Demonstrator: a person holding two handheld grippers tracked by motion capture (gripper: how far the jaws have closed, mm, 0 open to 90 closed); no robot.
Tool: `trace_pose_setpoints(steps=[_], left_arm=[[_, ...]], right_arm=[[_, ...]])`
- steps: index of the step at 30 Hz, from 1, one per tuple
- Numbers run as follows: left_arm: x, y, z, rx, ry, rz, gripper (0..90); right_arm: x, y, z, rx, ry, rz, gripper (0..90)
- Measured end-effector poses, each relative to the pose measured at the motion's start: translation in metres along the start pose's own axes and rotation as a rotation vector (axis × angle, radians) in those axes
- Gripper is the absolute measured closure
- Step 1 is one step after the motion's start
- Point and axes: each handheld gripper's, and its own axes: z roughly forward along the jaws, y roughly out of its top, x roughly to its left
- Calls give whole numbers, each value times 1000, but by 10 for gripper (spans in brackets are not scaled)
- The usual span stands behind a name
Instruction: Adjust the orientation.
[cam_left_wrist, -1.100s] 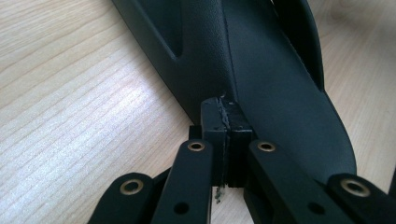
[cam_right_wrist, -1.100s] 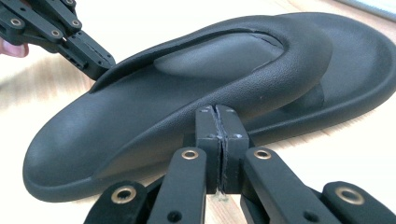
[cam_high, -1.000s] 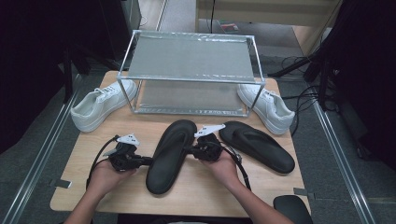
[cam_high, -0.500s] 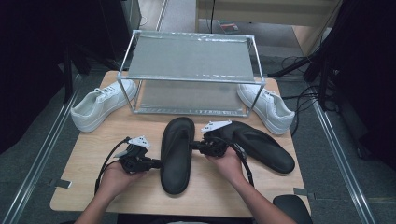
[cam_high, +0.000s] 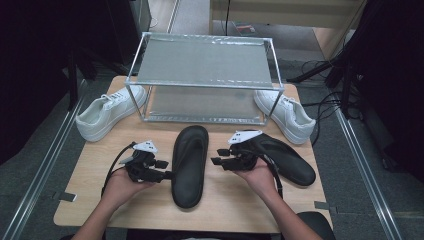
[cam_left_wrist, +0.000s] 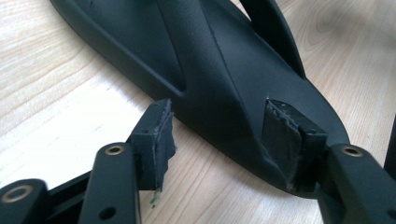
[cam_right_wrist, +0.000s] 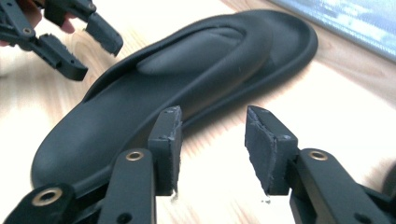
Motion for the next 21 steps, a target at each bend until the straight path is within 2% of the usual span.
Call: trace_pose_setpoints(steps=[3,7,16,21], left_arm=[[-1,0,-2,-15,21,19,412],[1,2,-6,-19,8,21,413],[5,8,-7,-2,15,35,400],[10,11,-8,-18,-2,26,401]], right_arm=[[-4,-1,-8,1,15,53,572],[-8,-2,-17,-45,13,52,533],[-6,-15,-29,-37,-18,34,496],[-9,-20,-36,-43,-36,46,495]])
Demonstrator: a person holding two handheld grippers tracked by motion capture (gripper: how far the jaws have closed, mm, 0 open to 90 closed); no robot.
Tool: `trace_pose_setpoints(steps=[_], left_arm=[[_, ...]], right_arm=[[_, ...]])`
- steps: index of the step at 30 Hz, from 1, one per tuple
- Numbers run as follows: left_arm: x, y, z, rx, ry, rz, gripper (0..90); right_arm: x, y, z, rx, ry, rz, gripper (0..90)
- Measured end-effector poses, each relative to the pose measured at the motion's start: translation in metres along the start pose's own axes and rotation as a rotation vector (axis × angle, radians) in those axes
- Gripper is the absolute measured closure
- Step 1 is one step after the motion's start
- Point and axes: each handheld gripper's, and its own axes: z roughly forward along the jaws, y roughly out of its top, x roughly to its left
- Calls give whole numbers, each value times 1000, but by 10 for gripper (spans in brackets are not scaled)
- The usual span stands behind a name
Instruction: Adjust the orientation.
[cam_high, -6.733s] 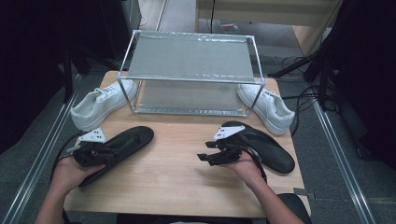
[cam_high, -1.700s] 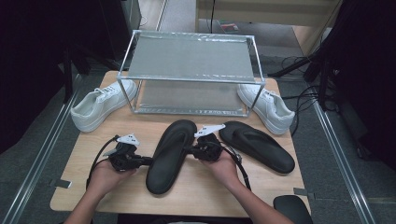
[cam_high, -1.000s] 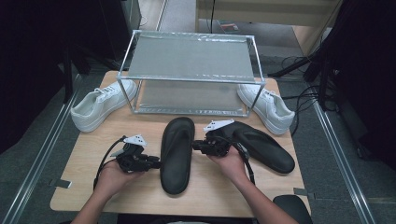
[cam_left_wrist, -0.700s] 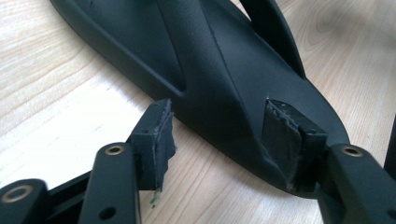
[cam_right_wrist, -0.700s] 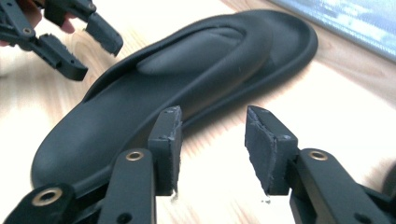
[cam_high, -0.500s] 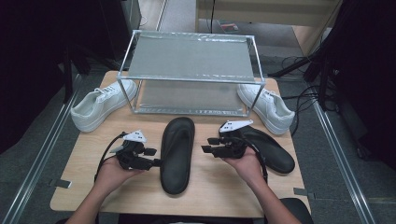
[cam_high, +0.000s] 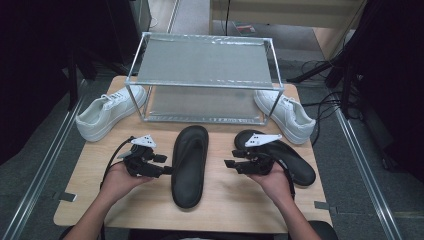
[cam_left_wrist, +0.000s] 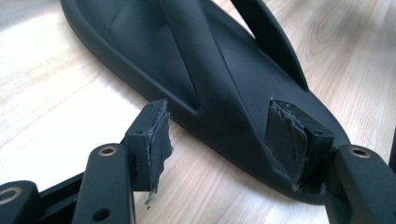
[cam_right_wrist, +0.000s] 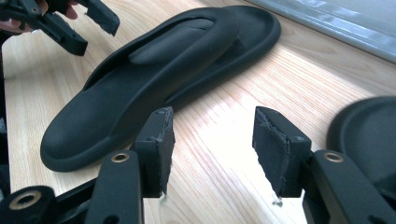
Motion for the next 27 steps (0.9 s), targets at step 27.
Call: trace_pose_setpoints(steps=[27], left_arm=[[3,20,10,4,5,42,403]], right_arm=[[-20,-31,-55,-64,-102,60,507]])
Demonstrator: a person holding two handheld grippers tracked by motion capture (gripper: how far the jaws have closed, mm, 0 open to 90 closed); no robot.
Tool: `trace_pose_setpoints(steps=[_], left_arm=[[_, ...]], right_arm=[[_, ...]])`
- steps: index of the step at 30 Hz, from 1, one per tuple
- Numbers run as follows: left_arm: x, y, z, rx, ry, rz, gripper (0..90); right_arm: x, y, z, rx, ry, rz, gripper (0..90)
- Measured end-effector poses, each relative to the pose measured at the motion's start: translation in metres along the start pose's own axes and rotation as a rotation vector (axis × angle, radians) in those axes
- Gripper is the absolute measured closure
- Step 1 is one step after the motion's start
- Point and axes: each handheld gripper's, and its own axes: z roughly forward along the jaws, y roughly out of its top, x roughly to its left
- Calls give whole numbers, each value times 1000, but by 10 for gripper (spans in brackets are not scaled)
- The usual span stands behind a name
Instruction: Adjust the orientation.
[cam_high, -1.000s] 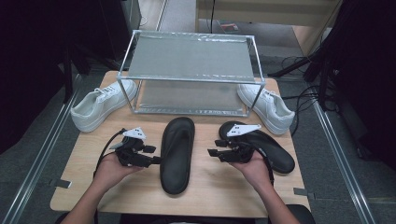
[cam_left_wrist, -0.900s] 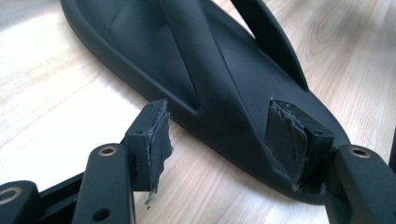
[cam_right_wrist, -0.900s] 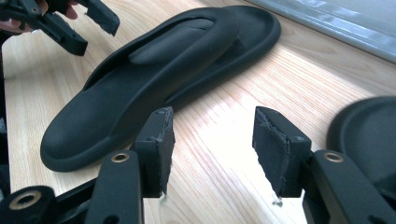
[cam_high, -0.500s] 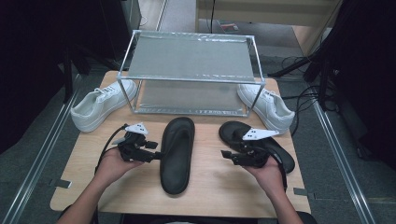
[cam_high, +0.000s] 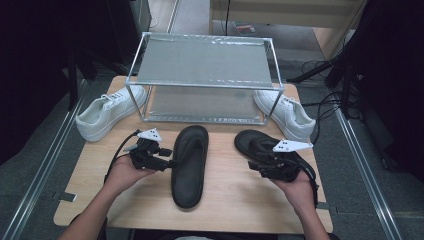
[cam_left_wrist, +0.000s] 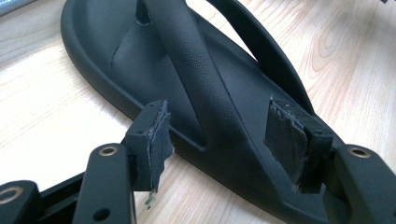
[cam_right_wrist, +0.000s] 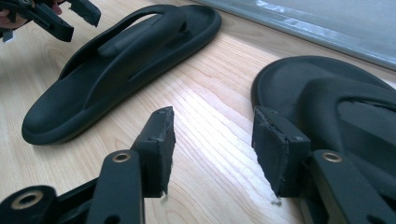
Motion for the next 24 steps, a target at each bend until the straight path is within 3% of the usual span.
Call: trace_pose_setpoints(steps=[15,20,24], left_arm=[[5,3,3,-8,-13,10,403],[5,3,3,-14,-11,5,403],[5,3,3,-11,-9,9,402]], right_arm=[[-31,-15,-20,-20,-78,38,529],[-39,-18,-17,-20,-79,38,540],[-44,-21,-7,31,-94,45,557]])
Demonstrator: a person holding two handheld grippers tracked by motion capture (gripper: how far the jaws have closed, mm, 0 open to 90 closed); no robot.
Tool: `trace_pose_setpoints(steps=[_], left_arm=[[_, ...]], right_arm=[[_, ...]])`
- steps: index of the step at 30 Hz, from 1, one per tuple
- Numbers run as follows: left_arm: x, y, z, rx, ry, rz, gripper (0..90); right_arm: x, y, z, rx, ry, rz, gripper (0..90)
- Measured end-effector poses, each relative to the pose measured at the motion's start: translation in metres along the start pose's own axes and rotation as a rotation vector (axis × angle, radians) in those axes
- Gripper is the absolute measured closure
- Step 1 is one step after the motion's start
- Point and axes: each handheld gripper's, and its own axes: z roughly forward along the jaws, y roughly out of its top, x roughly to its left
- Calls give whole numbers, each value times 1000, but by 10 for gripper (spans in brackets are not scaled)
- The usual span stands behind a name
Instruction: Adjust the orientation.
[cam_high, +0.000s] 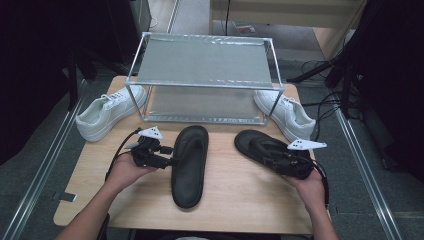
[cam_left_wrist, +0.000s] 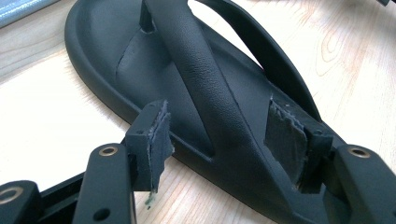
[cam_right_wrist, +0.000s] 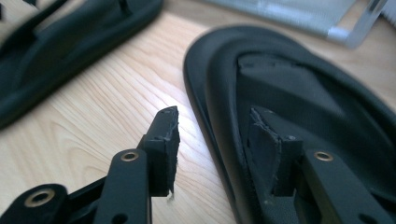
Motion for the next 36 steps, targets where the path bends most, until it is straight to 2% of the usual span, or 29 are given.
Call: trace_pose_setpoints(steps=[2,5,9,13,19,25,31,36], left_arm=[[0,0,0,2,-1,1,403],[0,0,1,3,2,3,402],[0,0,1,3,1,1,401],[0,0,1,5,5,4,400],[1,-1,2,10,6,6,399],[1,-1,1,7,14,10,399],[1,-1,2,7,15,11,398],[0,-1,1,5,19,14,398]], right_arm=[[-1,-1,6,22,0,8,594],[-1,-1,12,38,-11,-9,640],[-6,-1,12,20,16,13,710],[-11,0,13,20,33,-4,762],[-11,1,13,18,53,6,818],[-5,7,14,34,35,8,825],[-1,14,8,9,17,30,823],[8,21,5,-1,1,35,824]])
